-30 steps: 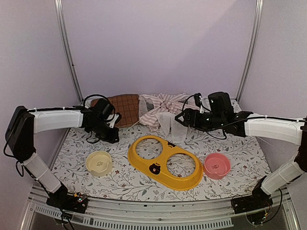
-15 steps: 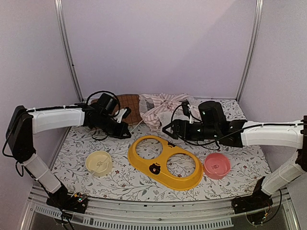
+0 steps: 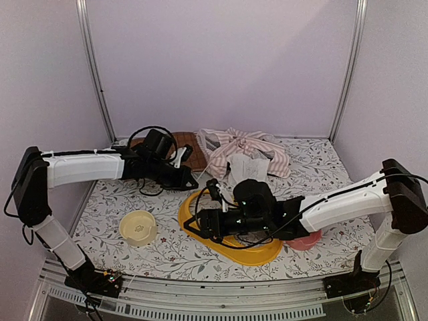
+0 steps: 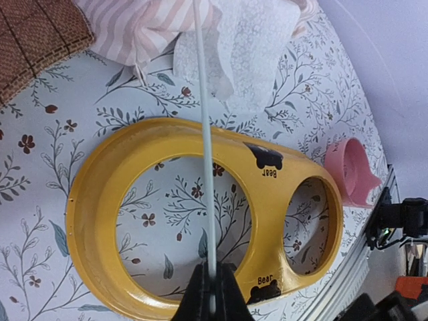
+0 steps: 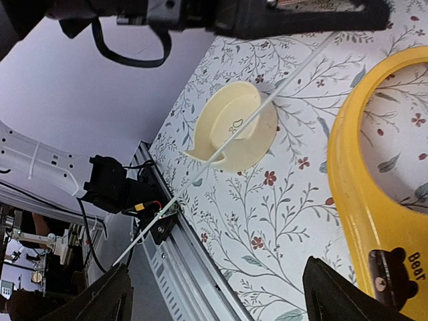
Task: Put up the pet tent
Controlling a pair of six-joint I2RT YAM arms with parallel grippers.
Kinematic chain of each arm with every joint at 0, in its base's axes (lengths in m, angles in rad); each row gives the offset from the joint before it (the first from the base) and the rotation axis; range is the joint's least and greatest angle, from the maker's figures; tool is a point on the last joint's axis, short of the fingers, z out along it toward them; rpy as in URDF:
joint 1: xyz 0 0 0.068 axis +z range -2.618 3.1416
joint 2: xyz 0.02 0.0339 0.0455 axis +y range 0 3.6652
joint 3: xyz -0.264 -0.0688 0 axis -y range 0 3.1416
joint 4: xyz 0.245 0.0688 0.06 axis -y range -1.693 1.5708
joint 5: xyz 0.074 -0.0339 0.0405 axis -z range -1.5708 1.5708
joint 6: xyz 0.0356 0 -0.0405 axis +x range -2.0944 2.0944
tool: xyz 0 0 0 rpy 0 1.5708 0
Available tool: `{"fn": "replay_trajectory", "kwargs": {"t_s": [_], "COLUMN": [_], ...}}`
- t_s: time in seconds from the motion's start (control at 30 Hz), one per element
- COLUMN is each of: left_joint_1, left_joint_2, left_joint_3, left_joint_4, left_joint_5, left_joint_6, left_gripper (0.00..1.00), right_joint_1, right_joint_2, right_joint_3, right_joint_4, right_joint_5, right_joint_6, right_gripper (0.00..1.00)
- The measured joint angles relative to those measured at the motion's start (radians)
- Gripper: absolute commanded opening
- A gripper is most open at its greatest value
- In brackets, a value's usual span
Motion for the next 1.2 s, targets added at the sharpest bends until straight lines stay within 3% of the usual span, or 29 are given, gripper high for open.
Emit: {"fn": "replay_trajectory", "kwargs": {"t_s": [0.2, 0.53, 0.7, 1.2], "left_joint_1": [-0.041, -0.063, -0.069, -0.074], "left_joint_2": [0.006, 0.022, 0.044, 0.055], "left_joint_3": [-0.006, -0.025, -0.027, -0.026], "left_joint_4": [0.047, 0.101, 0.112, 0.118], "left_joint_5": [-0.002, -0.003, -0.002, -0.002], "left_joint_6": [-0.029, -0.043, -0.042, -0.027], "left_gripper": [0.0, 0.0, 0.0, 0.0], "right_joint_1": [0.126, 0.237, 0.254, 0.262], "right_joint_2": [0.146, 0.371, 0.421, 0.473], "right_joint_3": [0.093, 0.269, 0.325, 0.339], "right_joint_4": [0.081, 0.186, 0.198, 0.194], "right_joint_5": [0.005, 0.03, 0.031, 0.059], "right_joint_6": [0.027, 0.058, 0.071, 0.153], "right_gripper": [0.86, 0.71, 0.59, 0.41]}}
